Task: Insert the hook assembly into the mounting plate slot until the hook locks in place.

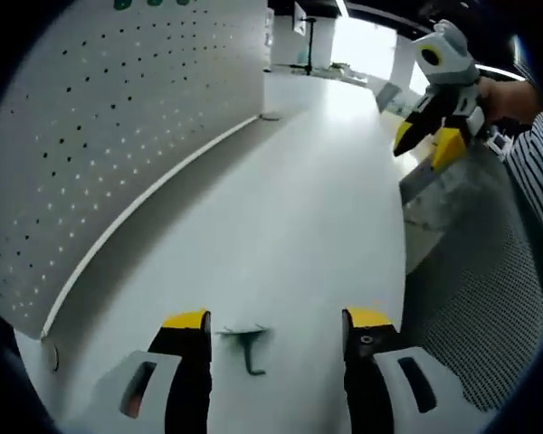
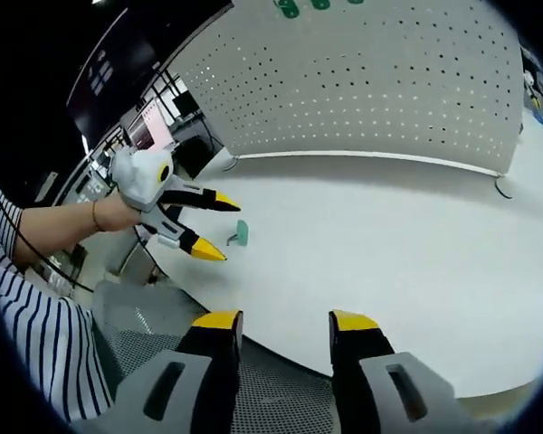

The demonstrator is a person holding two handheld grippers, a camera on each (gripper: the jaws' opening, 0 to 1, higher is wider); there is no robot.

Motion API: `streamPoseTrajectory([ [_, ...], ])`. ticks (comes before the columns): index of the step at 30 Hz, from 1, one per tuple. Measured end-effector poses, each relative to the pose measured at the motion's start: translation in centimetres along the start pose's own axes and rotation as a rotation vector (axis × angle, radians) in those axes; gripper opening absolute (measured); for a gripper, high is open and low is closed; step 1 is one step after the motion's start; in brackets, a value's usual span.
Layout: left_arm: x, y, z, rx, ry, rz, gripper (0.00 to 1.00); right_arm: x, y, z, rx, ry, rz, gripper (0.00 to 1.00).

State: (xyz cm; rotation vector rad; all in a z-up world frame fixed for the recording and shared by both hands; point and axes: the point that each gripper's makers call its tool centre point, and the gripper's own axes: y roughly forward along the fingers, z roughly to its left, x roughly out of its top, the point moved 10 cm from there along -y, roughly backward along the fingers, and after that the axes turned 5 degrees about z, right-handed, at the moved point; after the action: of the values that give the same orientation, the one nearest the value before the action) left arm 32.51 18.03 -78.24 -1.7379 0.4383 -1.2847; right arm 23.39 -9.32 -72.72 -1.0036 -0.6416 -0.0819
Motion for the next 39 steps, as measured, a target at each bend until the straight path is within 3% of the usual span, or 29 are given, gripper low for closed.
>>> streamPoseTrajectory([
  [19, -0.2, 1.4, 2.3, -0.035, 0.118, 0.1, 0.36, -0.6, 0.8, 0.3, 0.035, 0.052, 0.022, 0.34],
  [28, 0.1, 1.8, 2.2, -0.051, 0.224, 0.156, 0.25, -0.7, 1.2, 0.7, 0.052, 0.064, 0.026, 0.34],
  [39, 0.5, 2.3, 2.5, -0.072, 0.276, 0.198, 0.09, -1.0, 1.4, 1.0, 0.059, 0.085, 0.03, 0.33],
])
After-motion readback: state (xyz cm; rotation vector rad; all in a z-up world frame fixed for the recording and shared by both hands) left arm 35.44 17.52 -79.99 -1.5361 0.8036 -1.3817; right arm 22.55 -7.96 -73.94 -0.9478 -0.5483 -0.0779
